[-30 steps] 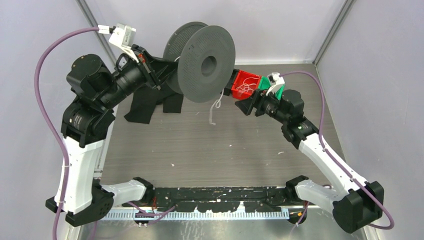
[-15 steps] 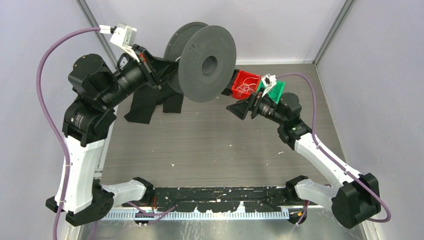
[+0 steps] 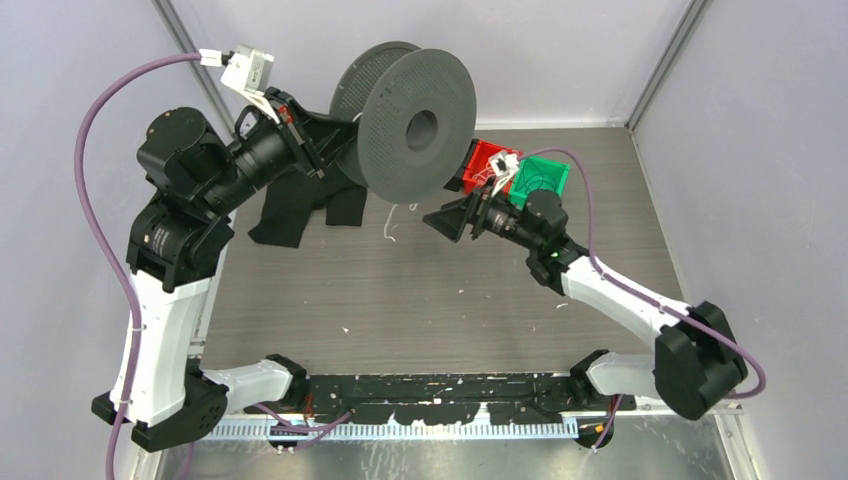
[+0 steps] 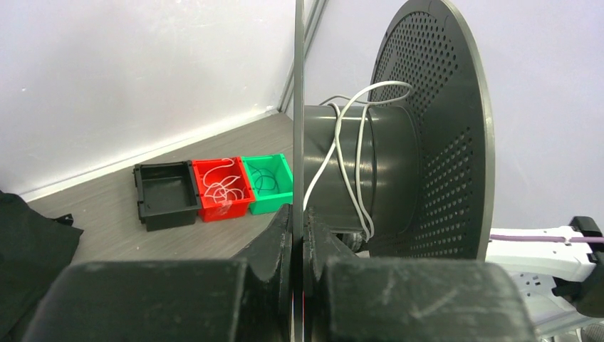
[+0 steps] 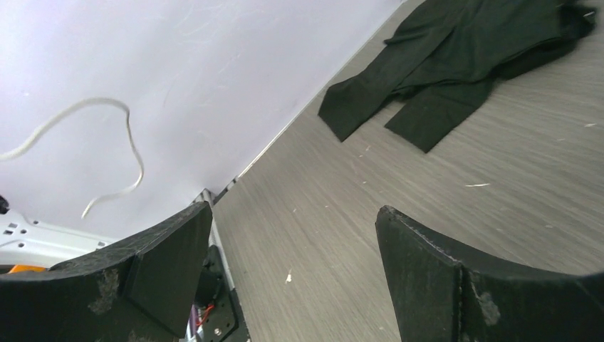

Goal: Wrap the cables

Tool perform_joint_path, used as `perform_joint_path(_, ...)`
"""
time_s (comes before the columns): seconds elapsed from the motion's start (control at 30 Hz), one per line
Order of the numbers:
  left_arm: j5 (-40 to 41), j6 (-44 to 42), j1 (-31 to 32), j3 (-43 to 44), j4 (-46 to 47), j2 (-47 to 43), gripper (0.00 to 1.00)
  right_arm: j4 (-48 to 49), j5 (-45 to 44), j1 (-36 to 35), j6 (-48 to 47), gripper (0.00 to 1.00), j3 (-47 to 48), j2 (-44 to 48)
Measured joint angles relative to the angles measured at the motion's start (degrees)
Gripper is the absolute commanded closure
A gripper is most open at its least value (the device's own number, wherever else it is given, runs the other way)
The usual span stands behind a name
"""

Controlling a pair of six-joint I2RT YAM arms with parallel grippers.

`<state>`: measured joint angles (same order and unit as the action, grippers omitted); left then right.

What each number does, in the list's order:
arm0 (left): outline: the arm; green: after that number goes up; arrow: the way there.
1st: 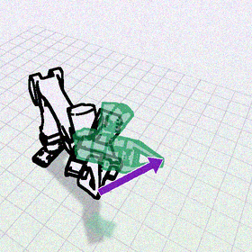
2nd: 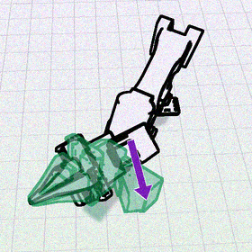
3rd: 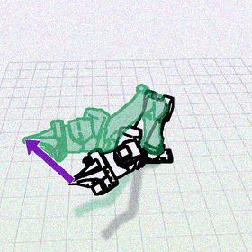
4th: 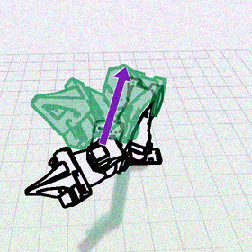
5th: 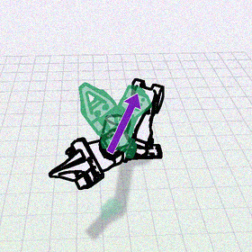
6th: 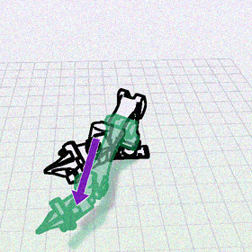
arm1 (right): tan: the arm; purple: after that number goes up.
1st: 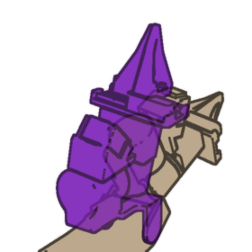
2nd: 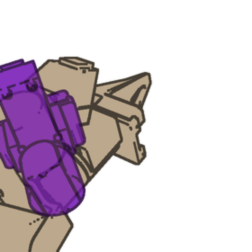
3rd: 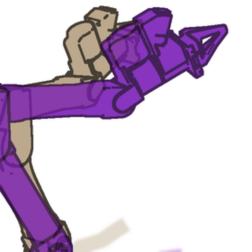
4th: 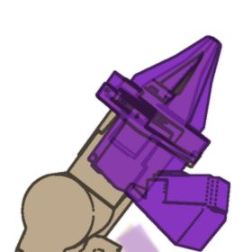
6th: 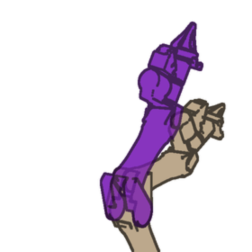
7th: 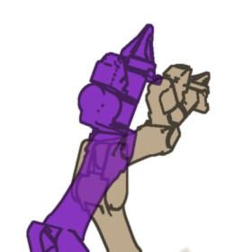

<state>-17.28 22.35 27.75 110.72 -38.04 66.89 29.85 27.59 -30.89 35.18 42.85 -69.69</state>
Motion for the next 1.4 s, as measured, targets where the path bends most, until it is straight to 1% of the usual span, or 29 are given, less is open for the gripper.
perform_joint_path(0.13,-0.3,0.1,0.0,-0.3,0.6,0.0,1.00,3.4,-0.5,-3.9,1.8,0.10,2.1,-5.7)
perform_joint_path(0.23,-0.3,0.1,0.0,-0.3,0.5,0.0,1.00,5.8,-0.8,-5.1,3.3,0.10,2.8,-7.9)
perform_joint_path(0.4,-0.3,0.0,0.0,-0.3,0.5,0.0,1.00,8.2,-1.9,-5.1,4.4,0.10,2.8,-8.1)
perform_joint_path(0.7,-0.3,0.1,0.0,-1.3,1.1,-0.2,1.00,8.2,-3.9,-5.0,3.7,0.09,2.8,-7.5)
perform_joint_path(0.77,-0.4,0.2,0.0,-1.6,1.1,-0.2,1.00,8.2,-4.3,-5.0,3.7,0.12,3.0,-7.5)
perform_joint_path(0.87,-0.6,0.4,0.0,-1.8,1.2,-0.2,1.00,8.5,-4.6,-5.0,3.7,0.26,4.1,-7.8)
perform_joint_path(0.9,-0.6,0.5,0.0,-1.8,1.3,-0.2,1.00,8.9,-4.6,-5.0,3.9,0.27,4.6,-8.1)
perform_joint_path(0.97,-0.8,0.9,0.0,-1.9,1.5,-0.2,1.00,10.3,-4.6,-5.0,4.3,0.26,5.8,-9.2)
perform_joint_path(1.07,-0.8,1.3,0.0,-1.9,1.7,-0.2,1.00,13.3,-4.5,-5.0,5.3,0.21,6.8,-11.3)
perform_joint_path(1.13,-0.9,1.3,0.0,-1.9,1.8,-0.2,1.00,14.4,-4.5,-5.0,5.9,0.21,7.0,-12.7)
perform_joint_path(1.17,-0.9,1.3,0.0,-1.9,1.8,-0.2,1.00,14.6,-4.5,-5.0,6.0,0.23,7.0,-13.1)
perform_joint_path(1.27,-1.0,1.3,0.0,-1.9,1.8,-0.2,1.00,15.1,-4.5,-5.0,6.3,0.48,7.1,-14.1)
perform_joint_path(1.3,-1.0,1.3,0.0,-1.9,1.8,-0.2,1.00,15.3,-4.6,-5.0,6.5,0.54,7.1,-14.3)
perform_joint_path(1.33,-1.0,1.3,0.0,-1.9,1.8,-0.2,1.00,15.5,-4.7,-5.0,6.5,0.62,7.2,-14.3)
perform_joint_path(1.4,-1.0,1.3,0.0,-1.9,1.8,-0.2,1.00,15.8,-5.1,-5.0,6.7,0.70,7.3,-14.3)
